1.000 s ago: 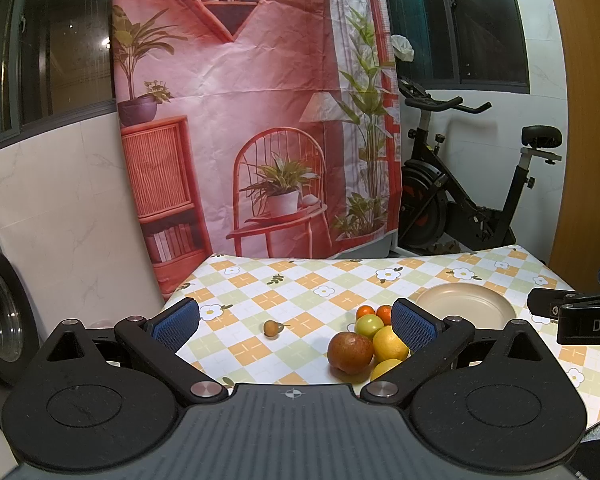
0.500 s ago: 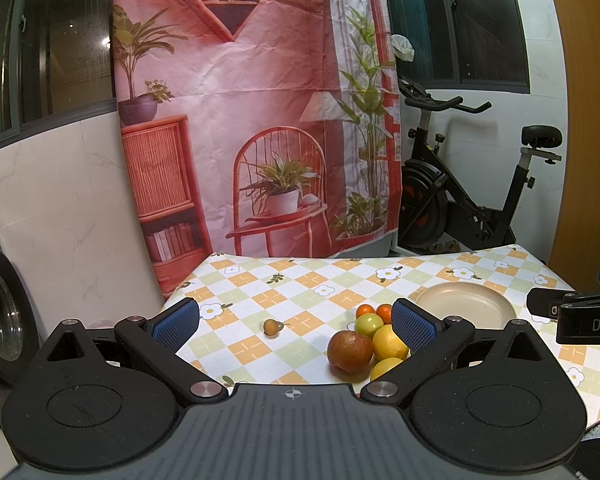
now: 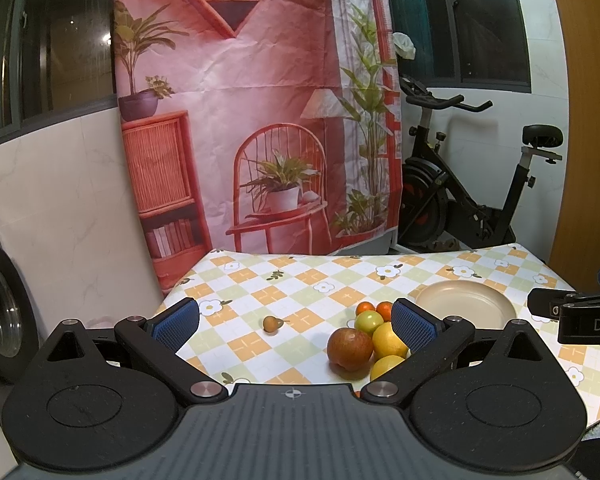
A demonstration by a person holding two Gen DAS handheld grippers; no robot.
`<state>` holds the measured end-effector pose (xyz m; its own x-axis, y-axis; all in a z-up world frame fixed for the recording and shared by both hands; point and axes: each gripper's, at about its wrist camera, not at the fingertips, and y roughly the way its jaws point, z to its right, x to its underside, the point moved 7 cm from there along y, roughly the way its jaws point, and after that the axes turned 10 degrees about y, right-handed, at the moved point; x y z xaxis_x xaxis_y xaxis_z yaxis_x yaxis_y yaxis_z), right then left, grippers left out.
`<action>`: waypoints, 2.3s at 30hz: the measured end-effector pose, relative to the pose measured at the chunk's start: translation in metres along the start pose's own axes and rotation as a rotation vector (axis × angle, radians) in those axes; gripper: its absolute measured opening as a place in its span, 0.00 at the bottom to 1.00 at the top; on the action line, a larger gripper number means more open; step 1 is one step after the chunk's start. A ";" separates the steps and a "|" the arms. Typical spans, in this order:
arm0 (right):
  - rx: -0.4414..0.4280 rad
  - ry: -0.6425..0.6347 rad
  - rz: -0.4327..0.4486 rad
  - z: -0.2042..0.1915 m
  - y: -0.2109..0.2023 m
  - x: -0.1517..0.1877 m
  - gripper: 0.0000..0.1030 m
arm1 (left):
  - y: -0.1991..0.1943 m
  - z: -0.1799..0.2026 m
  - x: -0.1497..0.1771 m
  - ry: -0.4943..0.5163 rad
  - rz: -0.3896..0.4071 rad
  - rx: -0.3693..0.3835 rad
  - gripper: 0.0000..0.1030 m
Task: Organize fruits
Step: 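Move the left tool down onto the red apple and close its fingers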
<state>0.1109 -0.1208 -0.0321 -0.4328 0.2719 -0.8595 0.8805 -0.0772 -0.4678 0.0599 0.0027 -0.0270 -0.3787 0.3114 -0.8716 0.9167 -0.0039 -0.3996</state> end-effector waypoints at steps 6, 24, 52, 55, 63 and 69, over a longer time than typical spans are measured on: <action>-0.012 0.011 -0.005 0.004 0.003 -0.003 1.00 | 0.012 -0.010 0.001 -0.028 -0.018 0.013 1.00; -0.131 -0.041 0.223 0.025 0.067 -0.018 1.00 | 0.097 -0.007 0.009 -0.037 -0.041 0.063 0.92; -0.303 -0.252 -0.183 0.018 0.175 0.095 0.78 | 0.206 0.104 0.052 0.041 -0.272 0.554 0.52; -0.351 -0.250 -0.229 0.016 0.180 0.103 0.68 | 0.211 0.113 0.056 0.033 -0.306 0.606 0.50; -0.421 -0.235 -0.247 0.019 0.190 0.108 0.60 | 0.222 0.126 0.058 -0.007 -0.369 0.692 0.38; -0.473 -0.216 -0.251 0.020 0.196 0.110 0.60 | 0.222 0.136 0.056 0.018 -0.396 0.736 0.35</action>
<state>0.2316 -0.1248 -0.2225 -0.6257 0.0206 -0.7798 0.7148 0.4155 -0.5625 0.2243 -0.1098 -0.2031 -0.6474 0.4349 -0.6259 0.3968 -0.5088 -0.7640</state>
